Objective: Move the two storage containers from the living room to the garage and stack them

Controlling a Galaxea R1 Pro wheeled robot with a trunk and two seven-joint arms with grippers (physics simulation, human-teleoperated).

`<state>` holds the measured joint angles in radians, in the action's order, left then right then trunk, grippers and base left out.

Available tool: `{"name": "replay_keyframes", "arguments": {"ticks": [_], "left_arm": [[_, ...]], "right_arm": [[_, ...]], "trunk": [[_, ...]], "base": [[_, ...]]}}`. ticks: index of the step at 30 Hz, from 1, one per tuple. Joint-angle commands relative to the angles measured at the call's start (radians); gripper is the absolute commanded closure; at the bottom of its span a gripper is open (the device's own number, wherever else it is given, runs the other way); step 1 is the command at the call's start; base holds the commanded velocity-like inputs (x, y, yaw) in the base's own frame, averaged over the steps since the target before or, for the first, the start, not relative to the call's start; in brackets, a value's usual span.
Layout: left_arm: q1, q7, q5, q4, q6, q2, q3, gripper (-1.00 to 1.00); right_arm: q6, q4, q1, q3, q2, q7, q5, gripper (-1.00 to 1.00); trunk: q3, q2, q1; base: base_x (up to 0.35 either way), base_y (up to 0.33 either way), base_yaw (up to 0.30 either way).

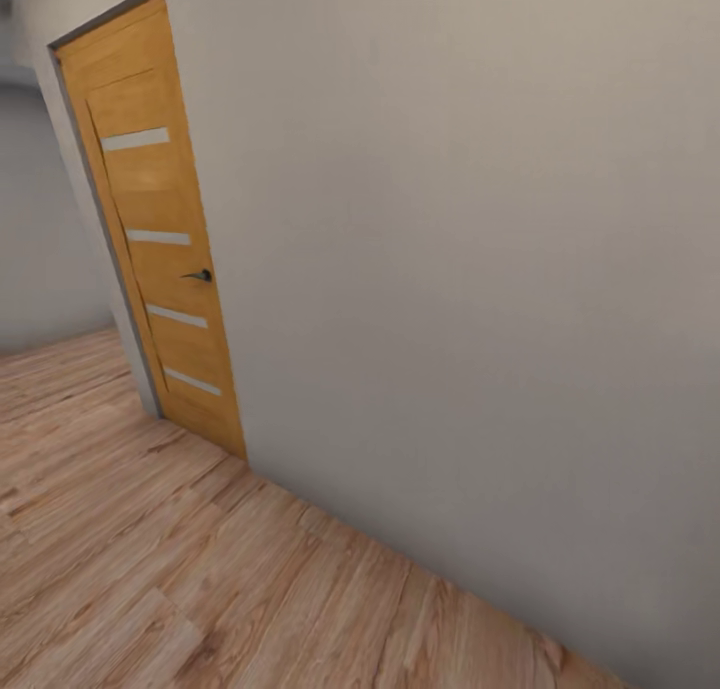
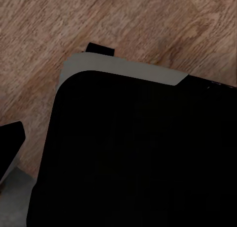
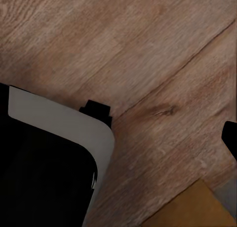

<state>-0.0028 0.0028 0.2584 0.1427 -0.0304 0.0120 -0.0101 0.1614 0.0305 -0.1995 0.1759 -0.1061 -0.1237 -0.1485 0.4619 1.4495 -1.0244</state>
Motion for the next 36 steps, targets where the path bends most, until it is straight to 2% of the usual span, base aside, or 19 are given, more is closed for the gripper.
{"name": "replay_keyframes", "arguments": {"ticks": [1,8,9,13,14,17,24,36], "left_arm": [[0.0,0.0,0.005,0.0,-0.003,0.0,-0.001,-1.0],[0.0,0.0,0.004,0.0,-0.003,0.0,-0.001,-1.0],[0.0,0.0,0.005,0.0,-0.003,0.0,-0.001,-1.0],[0.0,0.003,0.005,0.0,-0.002,0.001,-0.002,-1.0],[0.0,0.003,0.005,0.0,-0.002,0.001,-0.002,-1.0],[0.0,0.004,0.005,0.0,-0.002,0.001,-0.002,-1.0],[0.0,0.005,0.006,0.0,-0.003,0.001,-0.002,-1.0],[0.0,0.006,0.008,0.003,-0.002,0.004,-0.003,-1.0]], "right_arm": [[0.007,0.003,-0.001,0.001,0.0,-0.001,-0.005,-1.0],[0.011,0.003,-0.001,-0.006,0.002,0.011,0.013,-1.0],[0.012,0.004,-0.001,-0.007,0.003,0.018,0.035,-1.0],[0.013,0.004,-0.001,-0.007,0.004,0.057,0.166,-1.0],[0.013,0.004,-0.001,-0.007,0.005,0.065,0.184,-1.0],[0.012,0.003,-0.001,-0.007,0.005,0.074,0.203,-1.0],[0.005,0.005,-0.001,-0.007,0.007,0.085,0.212,-1.0],[0.006,0.003,-0.001,-0.004,0.001,0.087,0.21,-1.0]], "trunk": [[0.001,0.0,-0.001],[0.001,0.0,-0.001],[0.001,0.0,-0.001],[0.001,0.0,-0.001],[0.001,0.0,-0.001],[0.001,0.0,-0.001],[0.001,0.0,-0.001],[0.001,0.0,-0.001]], "base": [[0.322,0.0,0.27],[0.322,0.0,0.276],[0.322,0.0,0.281],[0.322,0.0,0.281],[0.322,0.0,0.282],[0.322,0.0,0.283],[0.265,0.0,0.29],[0.017,0.0,0.3]]}}
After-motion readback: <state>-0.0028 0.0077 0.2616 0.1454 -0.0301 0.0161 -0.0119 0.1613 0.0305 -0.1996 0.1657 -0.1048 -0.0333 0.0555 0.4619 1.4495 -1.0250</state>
